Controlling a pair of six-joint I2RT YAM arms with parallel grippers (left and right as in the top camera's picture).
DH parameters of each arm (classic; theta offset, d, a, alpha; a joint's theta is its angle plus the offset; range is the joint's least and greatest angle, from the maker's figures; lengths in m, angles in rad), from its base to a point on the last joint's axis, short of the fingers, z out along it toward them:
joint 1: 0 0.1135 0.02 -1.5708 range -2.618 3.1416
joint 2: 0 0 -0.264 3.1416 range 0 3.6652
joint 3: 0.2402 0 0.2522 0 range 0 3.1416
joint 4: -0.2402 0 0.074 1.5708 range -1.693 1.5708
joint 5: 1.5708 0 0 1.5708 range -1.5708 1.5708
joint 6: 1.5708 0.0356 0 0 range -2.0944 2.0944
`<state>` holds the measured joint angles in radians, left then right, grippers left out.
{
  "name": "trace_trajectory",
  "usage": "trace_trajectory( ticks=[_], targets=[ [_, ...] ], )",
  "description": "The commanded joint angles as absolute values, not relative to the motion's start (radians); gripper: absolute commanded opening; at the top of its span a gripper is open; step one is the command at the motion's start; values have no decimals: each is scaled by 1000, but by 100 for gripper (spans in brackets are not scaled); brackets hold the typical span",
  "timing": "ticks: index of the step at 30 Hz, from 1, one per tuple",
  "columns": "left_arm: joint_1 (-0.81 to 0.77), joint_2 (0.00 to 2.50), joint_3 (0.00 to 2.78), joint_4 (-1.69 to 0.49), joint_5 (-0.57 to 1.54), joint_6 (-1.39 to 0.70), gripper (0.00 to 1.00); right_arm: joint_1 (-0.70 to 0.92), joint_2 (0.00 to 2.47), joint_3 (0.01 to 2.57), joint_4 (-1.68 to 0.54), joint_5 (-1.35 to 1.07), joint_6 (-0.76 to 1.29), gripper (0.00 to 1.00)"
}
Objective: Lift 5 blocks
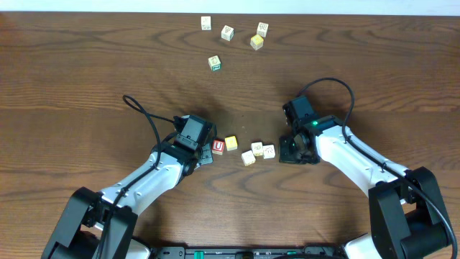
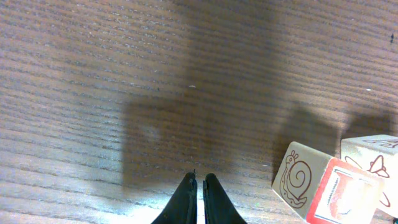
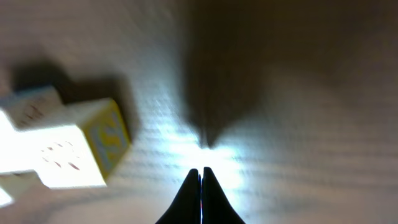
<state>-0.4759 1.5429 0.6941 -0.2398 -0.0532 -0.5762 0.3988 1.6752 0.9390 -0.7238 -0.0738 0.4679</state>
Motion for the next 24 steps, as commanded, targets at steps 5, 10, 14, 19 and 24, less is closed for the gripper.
trace_trajectory(
  ticks=[5,10,14,19,24],
  targets=[
    [-476,1542,699,-246,-52,-581,7,459,1681,939,-781,-114,489,1],
    [-476,1542,699,-246,-55,-580,7,527,1681,939,-770,-149,490,1],
    [-476,1542,699,-246,-93,-580,7,580,1681,939,-742,-152,494,1],
    [-476,1542,699,-245,-119,-580,7,617,1681,939,-694,-152,493,1],
    [-469,1542,699,-245,-125,-580,7,627,1681,939,-635,-156,493,1]
  ],
)
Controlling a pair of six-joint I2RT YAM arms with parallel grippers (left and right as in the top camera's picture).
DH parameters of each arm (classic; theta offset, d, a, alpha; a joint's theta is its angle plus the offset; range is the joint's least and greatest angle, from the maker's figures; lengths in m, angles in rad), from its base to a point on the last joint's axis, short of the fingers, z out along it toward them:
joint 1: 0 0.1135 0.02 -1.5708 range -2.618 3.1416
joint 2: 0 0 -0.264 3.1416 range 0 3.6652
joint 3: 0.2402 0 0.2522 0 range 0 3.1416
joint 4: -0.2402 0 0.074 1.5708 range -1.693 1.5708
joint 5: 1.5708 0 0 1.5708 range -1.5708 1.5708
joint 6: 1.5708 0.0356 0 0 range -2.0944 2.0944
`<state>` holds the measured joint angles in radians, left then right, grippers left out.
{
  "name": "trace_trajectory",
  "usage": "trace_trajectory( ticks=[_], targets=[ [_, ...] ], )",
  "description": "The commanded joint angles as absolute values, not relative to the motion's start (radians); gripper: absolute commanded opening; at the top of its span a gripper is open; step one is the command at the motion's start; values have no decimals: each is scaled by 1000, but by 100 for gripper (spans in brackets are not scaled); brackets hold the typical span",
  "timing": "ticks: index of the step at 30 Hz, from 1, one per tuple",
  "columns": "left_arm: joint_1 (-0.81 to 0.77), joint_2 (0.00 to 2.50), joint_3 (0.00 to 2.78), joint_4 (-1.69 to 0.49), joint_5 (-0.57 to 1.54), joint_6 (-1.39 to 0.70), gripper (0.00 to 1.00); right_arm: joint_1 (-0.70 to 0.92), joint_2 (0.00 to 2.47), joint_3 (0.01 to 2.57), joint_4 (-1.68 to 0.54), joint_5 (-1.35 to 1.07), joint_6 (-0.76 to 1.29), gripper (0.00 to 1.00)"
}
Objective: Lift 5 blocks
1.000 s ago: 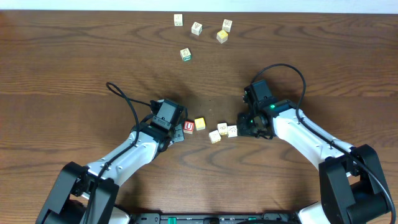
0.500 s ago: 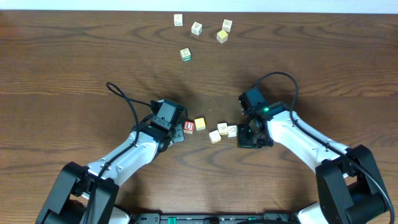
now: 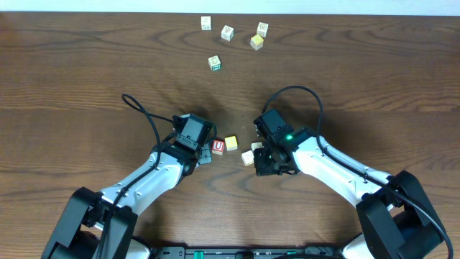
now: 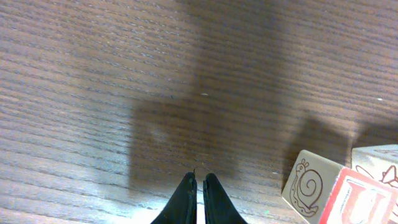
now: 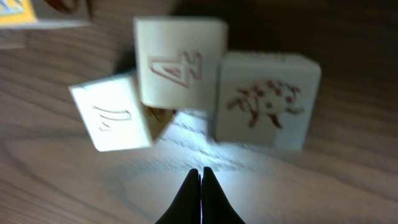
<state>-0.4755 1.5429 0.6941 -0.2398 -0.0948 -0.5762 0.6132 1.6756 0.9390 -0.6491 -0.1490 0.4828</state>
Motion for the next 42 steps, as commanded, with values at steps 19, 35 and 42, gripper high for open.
trace_trajectory(
  ticks=[19,35,42],
  targets=[
    [-321,1542,699,-238,-124,-581,8,674,1681,938,-591,-177,501,1],
    [-321,1542,699,-239,-124,-581,7,690,1687,938,-499,-161,501,1],
    [-321,1542,699,-239,-124,-581,7,690,1688,938,-537,-162,501,1]
  ],
)
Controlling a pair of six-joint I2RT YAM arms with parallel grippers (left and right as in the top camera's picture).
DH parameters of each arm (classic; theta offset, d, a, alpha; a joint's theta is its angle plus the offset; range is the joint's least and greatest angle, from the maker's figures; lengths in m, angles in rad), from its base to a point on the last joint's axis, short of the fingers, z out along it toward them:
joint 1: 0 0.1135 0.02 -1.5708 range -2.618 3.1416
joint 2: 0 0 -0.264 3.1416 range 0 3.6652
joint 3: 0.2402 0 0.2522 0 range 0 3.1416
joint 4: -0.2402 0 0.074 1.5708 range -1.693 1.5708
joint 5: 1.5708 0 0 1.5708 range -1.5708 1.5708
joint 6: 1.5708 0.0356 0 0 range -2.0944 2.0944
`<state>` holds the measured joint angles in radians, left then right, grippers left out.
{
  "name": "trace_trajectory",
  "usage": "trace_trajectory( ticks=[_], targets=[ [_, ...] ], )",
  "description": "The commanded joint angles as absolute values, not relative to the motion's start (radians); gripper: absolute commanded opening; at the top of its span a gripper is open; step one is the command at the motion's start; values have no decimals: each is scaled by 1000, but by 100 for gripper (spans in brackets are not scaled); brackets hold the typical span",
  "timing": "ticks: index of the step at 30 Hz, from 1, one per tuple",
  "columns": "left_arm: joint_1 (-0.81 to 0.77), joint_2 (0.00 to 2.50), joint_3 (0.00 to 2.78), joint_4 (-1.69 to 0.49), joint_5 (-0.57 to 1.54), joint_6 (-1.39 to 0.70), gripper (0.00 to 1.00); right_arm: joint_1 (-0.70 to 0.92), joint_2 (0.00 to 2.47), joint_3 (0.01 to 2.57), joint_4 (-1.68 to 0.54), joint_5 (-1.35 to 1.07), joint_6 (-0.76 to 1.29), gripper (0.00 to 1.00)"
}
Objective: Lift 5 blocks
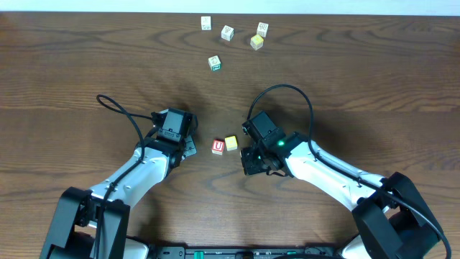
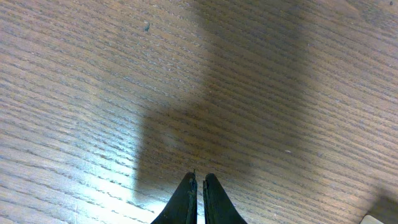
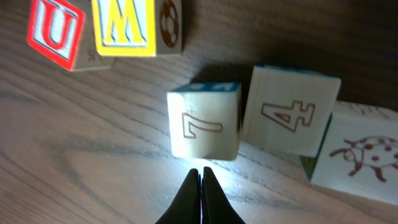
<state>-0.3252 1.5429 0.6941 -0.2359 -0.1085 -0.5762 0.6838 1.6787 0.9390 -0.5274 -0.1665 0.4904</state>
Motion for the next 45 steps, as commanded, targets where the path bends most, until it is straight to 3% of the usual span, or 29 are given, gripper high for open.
trace_trajectory(
  ticks=[1,45],
  targets=[
    [-321,1542,699,-239,-124,-580,7,690,1688,938,-544,-162,501,1],
    [-321,1542,699,-239,-123,-581,7,699,1689,897,-386,-83,493,1]
  ],
)
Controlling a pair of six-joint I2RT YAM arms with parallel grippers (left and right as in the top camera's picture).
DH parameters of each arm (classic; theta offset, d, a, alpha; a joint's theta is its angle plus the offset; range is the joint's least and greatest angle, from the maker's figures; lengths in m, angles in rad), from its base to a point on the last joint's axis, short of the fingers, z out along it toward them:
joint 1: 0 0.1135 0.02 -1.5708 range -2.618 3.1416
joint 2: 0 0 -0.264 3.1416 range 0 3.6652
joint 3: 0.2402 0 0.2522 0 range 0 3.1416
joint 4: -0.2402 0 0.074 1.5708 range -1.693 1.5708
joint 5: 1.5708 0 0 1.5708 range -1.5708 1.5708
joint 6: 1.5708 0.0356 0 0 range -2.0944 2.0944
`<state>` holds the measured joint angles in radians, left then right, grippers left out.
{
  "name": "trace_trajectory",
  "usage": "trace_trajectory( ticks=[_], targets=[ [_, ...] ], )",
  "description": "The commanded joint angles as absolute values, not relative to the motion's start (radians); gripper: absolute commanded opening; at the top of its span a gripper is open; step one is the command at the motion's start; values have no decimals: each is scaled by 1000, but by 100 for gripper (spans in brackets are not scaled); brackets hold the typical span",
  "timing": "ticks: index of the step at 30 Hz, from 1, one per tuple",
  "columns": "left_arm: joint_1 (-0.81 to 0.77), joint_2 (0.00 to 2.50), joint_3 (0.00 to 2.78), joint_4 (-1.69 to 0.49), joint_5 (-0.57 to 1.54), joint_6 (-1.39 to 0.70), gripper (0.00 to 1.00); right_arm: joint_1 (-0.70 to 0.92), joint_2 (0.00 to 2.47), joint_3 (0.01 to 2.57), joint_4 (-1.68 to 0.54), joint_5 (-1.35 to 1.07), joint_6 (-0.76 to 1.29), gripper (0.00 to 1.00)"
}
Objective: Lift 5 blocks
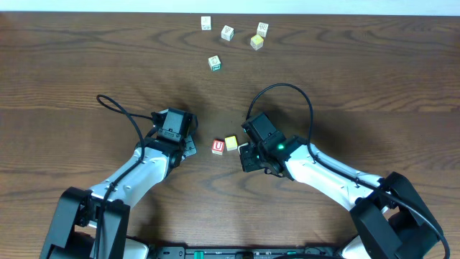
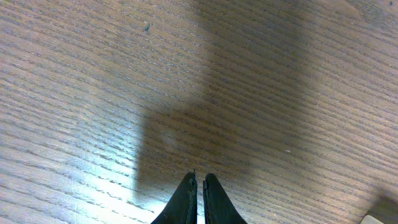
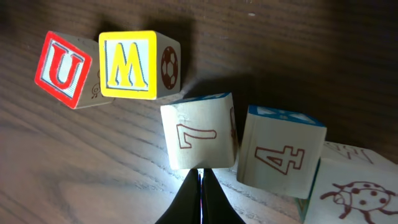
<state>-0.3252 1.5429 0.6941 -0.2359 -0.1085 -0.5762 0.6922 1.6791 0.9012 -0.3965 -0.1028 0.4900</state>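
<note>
In the right wrist view a red U block (image 3: 62,60) and a yellow M block (image 3: 130,65) lie side by side. Below them sit a pale 7 block (image 3: 198,138), a 4 block (image 3: 280,155) and a ladybug block (image 3: 351,193). My right gripper (image 3: 200,172) is shut, its tips against the near edge of the 7 block, which is tilted. In the overhead view the right wrist hides these three pale blocks. My left gripper (image 2: 198,178) is shut over bare wood, left of the U block (image 1: 218,147).
Several more blocks lie at the far edge of the table: a green-edged one (image 1: 214,63), a yellow one (image 1: 256,42) and three pale ones around (image 1: 227,32). The arms' cables loop over the table beside each wrist.
My right gripper has come up against the near edge of the 7 block. That block is now tilted and closer to the M block. The left arm has not moved.
My left gripper was shut beside the U block, and the right was shut to the right of the three pale blocks. The right then stood over them. Later the left stood back to the left and the right faced the 7 block, which it now touches.
</note>
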Motion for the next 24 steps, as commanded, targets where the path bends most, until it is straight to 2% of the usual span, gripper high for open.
trace_trajectory(
  ticks=[1,24],
  targets=[
    [-321,1542,699,-239,-123,-581,7,699,1689,897,-380,-83,493,1],
    [-321,1542,699,-238,-123,-581,7,699,1689,897,-294,-83,501,1]
  ],
)
